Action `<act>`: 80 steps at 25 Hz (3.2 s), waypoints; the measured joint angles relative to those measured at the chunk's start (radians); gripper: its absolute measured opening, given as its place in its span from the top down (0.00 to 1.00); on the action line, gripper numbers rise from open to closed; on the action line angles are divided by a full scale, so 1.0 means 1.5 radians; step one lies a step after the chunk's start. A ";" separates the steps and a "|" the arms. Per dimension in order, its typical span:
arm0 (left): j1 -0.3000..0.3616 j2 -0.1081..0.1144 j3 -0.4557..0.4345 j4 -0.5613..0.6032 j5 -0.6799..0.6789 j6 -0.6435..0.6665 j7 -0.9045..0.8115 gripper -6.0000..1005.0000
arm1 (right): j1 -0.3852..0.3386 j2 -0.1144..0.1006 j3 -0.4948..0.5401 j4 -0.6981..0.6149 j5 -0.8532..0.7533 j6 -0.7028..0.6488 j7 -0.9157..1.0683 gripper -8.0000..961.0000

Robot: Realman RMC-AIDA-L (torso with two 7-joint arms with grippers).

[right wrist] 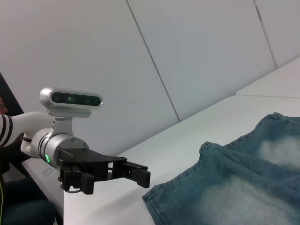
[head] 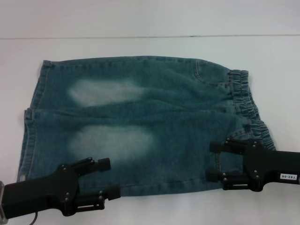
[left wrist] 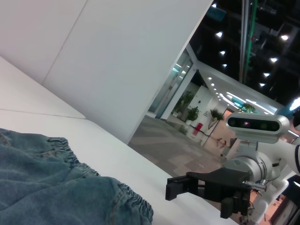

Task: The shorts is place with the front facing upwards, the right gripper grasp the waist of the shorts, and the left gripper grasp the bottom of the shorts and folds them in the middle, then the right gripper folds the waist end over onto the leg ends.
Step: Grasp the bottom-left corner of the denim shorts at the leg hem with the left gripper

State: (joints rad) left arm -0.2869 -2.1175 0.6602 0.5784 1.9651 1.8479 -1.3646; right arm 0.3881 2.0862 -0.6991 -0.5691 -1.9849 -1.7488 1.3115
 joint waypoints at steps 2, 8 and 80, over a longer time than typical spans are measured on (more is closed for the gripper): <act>0.000 0.000 0.000 0.000 0.000 -0.004 0.000 0.10 | 0.000 0.000 0.000 0.000 0.000 0.000 0.000 0.05; 0.000 0.000 0.000 -0.001 0.000 -0.008 0.000 0.10 | 0.000 0.000 0.000 0.000 0.000 0.000 0.000 0.05; 0.108 -0.031 -0.210 0.135 0.111 -0.156 0.060 0.12 | -0.008 -0.002 -0.001 0.007 -0.001 0.006 0.000 0.05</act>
State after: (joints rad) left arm -0.1254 -2.1639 0.3451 0.7815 2.1317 1.6137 -1.2742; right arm 0.3767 2.0829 -0.7006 -0.5583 -1.9866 -1.7391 1.3115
